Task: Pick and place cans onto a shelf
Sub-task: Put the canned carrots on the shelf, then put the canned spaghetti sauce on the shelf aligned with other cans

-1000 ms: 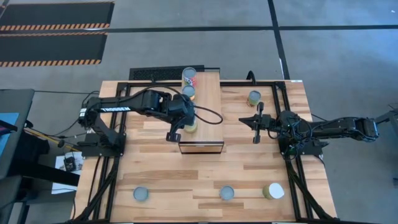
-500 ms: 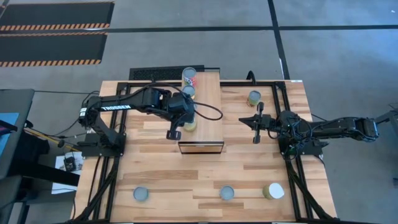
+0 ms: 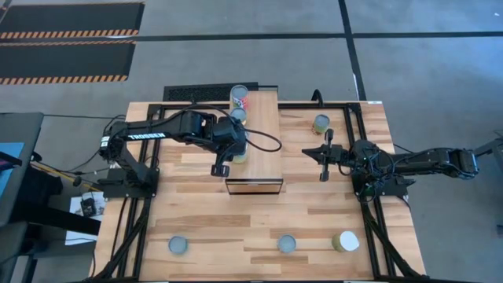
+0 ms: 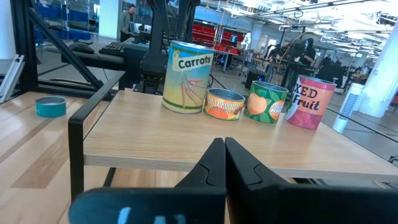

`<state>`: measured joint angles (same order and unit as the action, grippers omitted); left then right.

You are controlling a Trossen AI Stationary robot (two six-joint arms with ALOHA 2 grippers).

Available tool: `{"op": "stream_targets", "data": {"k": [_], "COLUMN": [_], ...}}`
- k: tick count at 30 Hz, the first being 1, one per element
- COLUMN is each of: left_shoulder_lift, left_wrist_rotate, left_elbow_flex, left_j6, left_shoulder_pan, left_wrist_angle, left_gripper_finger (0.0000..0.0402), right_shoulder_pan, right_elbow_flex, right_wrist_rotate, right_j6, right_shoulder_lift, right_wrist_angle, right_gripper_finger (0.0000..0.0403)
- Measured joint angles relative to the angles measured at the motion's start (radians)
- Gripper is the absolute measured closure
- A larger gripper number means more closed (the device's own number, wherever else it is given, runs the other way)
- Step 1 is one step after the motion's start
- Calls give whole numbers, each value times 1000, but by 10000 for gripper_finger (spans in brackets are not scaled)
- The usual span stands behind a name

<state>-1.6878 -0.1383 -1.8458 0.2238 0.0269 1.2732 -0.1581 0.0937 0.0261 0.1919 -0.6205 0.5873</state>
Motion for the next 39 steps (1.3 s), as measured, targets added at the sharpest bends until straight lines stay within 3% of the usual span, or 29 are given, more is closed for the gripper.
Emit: {"op": "stream_targets", "data": {"k": [7,11,21,26,30,33,39], "left_shoulder_lift": [54,151,522,689,772,807,867], "left_wrist_rotate": [-6,1,40,50,79,107,95], "left_elbow_flex": [2,105,661,988,1236,1375,1510], "left_j6": [-10,-33,-71,-55,-50,-77,-99], "left_shoulder_pan": [-15,-23,-16,-9,14,38,71], "left_wrist_angle": [-49,-164,-680,-1044,-1389,-1559,-1674], "left_gripper_finger": [347,364,388,389,389,389,389], "right_shoulder_pan": [18,60,90,93,93,93,49], "right_elbow_flex": [0,0,0,2,88,166,290], "right_wrist_rotate": [0,-2,0,3,75,146,215], "right_j6": [4,37,49,43,-5,-12,-48], "right_shoulder_lift": [0,0,0,0,0,-12,-15], "right_wrist_angle": [23,74,81,64,-115,-305,-629], "right_gripper_finger": [394,394,394,394,394,394,394]}}
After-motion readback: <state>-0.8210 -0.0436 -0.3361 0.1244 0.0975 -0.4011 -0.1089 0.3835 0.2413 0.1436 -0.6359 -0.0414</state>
